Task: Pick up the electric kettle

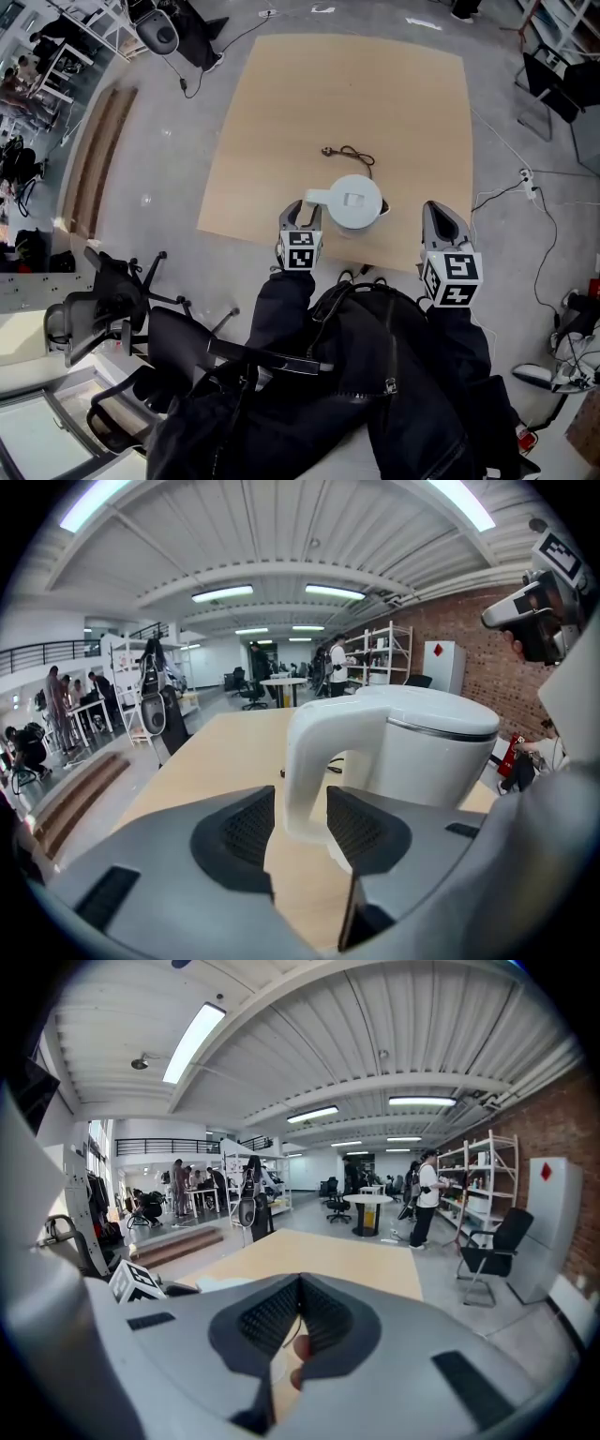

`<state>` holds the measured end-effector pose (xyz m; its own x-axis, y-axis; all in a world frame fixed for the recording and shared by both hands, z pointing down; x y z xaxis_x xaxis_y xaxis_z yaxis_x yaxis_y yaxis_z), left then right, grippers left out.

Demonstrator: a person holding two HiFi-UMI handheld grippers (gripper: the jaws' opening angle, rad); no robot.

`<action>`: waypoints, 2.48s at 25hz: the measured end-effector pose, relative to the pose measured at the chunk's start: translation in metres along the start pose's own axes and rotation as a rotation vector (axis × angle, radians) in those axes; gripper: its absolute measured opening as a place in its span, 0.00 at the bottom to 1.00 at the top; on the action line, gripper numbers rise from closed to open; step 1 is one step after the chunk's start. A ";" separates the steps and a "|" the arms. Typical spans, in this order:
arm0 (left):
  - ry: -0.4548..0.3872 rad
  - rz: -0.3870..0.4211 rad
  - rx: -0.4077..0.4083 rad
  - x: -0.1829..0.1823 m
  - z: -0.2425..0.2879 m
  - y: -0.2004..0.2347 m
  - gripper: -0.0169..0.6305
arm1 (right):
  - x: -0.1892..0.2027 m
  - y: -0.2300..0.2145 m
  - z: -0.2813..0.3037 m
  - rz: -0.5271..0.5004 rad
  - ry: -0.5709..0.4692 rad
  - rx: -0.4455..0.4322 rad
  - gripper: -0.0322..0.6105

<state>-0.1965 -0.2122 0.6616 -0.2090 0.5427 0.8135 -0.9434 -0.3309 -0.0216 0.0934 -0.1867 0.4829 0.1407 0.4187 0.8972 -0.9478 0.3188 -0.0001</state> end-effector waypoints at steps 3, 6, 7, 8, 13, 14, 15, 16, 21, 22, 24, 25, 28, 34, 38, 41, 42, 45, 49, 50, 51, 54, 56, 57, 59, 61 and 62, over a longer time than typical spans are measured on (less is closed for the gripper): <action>0.001 0.002 -0.005 -0.001 0.006 0.001 0.27 | 0.001 -0.004 0.000 0.001 0.006 0.012 0.05; -0.010 0.009 -0.004 -0.007 0.013 0.001 0.27 | 0.001 -0.010 -0.001 0.003 0.010 0.027 0.05; -0.009 0.008 -0.001 -0.009 0.015 0.000 0.27 | 0.001 -0.012 -0.001 0.004 0.012 0.032 0.05; -0.010 0.007 0.002 -0.010 0.017 -0.001 0.27 | 0.001 -0.013 -0.002 0.007 0.013 0.038 0.05; -0.023 0.001 -0.003 -0.011 0.023 0.001 0.27 | 0.003 -0.019 -0.005 0.019 0.016 0.061 0.05; -0.023 0.000 -0.003 -0.011 0.025 0.002 0.27 | 0.004 -0.020 -0.005 0.021 0.016 0.064 0.05; -0.024 0.000 -0.002 -0.011 0.026 0.002 0.27 | 0.005 -0.021 -0.005 0.022 0.017 0.067 0.05; -0.027 0.000 -0.002 -0.011 0.027 0.003 0.27 | 0.005 -0.022 -0.006 0.023 0.017 0.070 0.05; -0.044 0.005 -0.009 -0.013 0.031 0.004 0.27 | 0.007 -0.025 -0.007 0.026 0.021 0.081 0.05; -0.044 0.007 -0.011 -0.012 0.032 0.004 0.27 | 0.008 -0.026 -0.008 0.027 0.021 0.083 0.05; -0.050 0.019 -0.017 -0.013 0.033 0.004 0.26 | 0.009 -0.028 -0.008 0.029 0.020 0.086 0.05; -0.052 0.024 -0.020 -0.014 0.032 0.004 0.26 | 0.009 -0.029 -0.008 0.031 0.020 0.088 0.05; -0.063 0.032 -0.020 -0.015 0.033 0.004 0.25 | 0.009 -0.032 -0.008 0.038 0.023 0.093 0.05; -0.100 0.017 -0.008 -0.016 0.028 0.001 0.25 | 0.014 -0.032 -0.012 0.040 0.024 0.096 0.05; -0.116 -0.016 0.005 -0.022 0.030 -0.001 0.25 | 0.013 -0.034 -0.011 0.045 0.021 0.097 0.05; -0.117 -0.044 0.018 -0.024 0.032 -0.001 0.25 | 0.012 -0.034 -0.011 0.043 0.020 0.096 0.05; -0.119 -0.048 0.021 -0.025 0.032 -0.001 0.25 | 0.012 -0.034 -0.011 0.042 0.020 0.096 0.05; -0.130 -0.064 0.029 -0.028 0.032 0.000 0.25 | 0.013 -0.034 -0.013 0.044 0.019 0.099 0.05; -0.155 -0.092 0.041 -0.039 0.029 0.000 0.25 | 0.013 -0.041 -0.016 0.056 0.016 0.109 0.05; -0.162 -0.096 0.046 -0.042 0.029 0.000 0.25 | 0.014 -0.042 -0.017 0.059 0.015 0.112 0.05; -0.168 -0.099 0.049 -0.045 0.028 0.000 0.25 | 0.015 -0.043 -0.017 0.062 0.014 0.113 0.05; -0.190 -0.103 0.051 -0.055 0.024 -0.003 0.25 | 0.015 -0.044 -0.018 0.063 0.010 0.107 0.05; -0.201 -0.106 0.052 -0.062 0.020 -0.006 0.25 | 0.015 -0.045 -0.019 0.063 0.003 0.101 0.05; -0.205 -0.107 0.054 -0.066 0.017 -0.007 0.25 | 0.014 -0.046 -0.019 0.063 -0.001 0.099 0.05; -0.210 -0.111 0.056 -0.073 0.011 -0.007 0.25 | 0.013 -0.045 -0.020 0.065 -0.013 0.096 0.05; -0.216 -0.118 0.050 -0.081 0.003 -0.007 0.25 | 0.012 -0.044 -0.022 0.067 -0.026 0.093 0.05; -0.219 -0.121 0.046 -0.085 -0.002 -0.007 0.25 | 0.012 -0.044 -0.022 0.068 -0.031 0.091 0.05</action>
<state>-0.1729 -0.2548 0.5918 -0.0301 0.4021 0.9151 -0.9446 -0.3109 0.1055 0.1427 -0.1766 0.4835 0.0679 0.4097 0.9097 -0.9770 0.2119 -0.0225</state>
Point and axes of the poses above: the fingertips, and each gripper's own axes: z forward along the fingers, y to its left, x out of its underside, the point moved 5 cm from there along -z, backward along the fingers, and after that the axes turned 4 degrees about x, right-handed, at the moved point
